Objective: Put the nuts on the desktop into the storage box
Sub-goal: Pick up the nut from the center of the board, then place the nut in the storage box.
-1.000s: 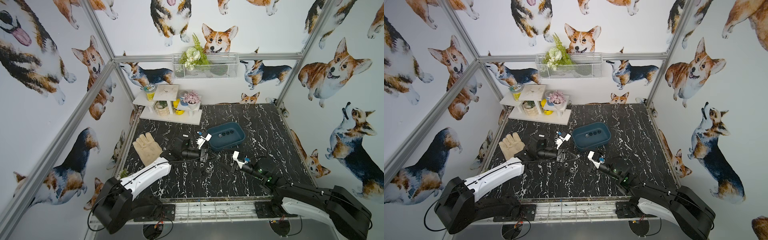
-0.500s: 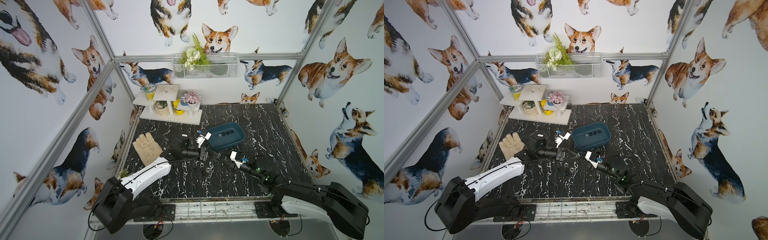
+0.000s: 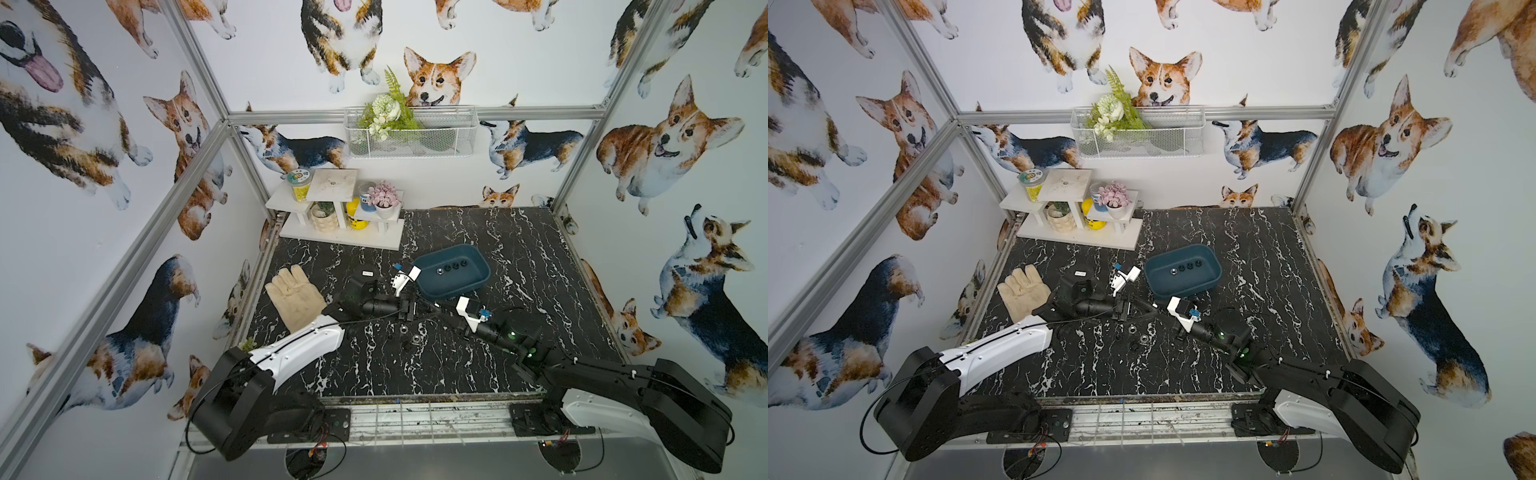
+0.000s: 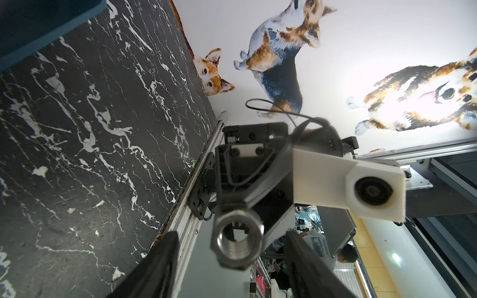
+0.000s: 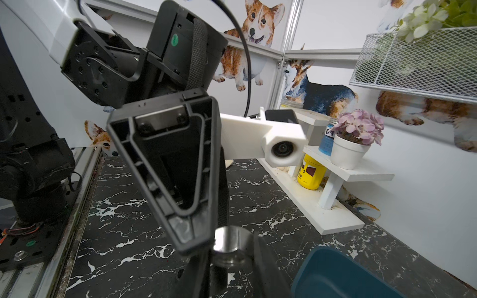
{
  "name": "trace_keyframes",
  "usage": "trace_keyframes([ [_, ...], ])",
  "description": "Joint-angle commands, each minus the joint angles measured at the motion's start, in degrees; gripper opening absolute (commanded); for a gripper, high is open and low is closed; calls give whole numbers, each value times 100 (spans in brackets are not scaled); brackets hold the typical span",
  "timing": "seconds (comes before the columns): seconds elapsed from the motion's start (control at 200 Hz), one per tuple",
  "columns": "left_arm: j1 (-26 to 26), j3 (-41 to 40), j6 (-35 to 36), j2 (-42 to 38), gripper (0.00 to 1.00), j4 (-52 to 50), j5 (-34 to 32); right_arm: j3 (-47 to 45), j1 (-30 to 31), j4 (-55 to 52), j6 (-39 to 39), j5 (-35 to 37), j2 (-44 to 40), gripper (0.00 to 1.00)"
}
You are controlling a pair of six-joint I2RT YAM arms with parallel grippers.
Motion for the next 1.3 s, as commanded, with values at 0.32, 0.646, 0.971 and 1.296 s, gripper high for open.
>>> trace_keyframes([
  [0.32,605,193,1411,-166,100,-1612,-853,1519,-805,-2853,1449,-144,793,18],
  [0.646,635,587,3000,-676,100,-3595,-3391,3404,-981,-5137,1909,1231,2346,21],
  [0.971,638,695,3525,-556,99,-4392,-4210,5130,-1109,-6345,2339,2131,4044,22],
  [1.296,641,478,3516,-593,100,-4382,-4414,6604,-1191,-7352,2710,2279,5341,23],
])
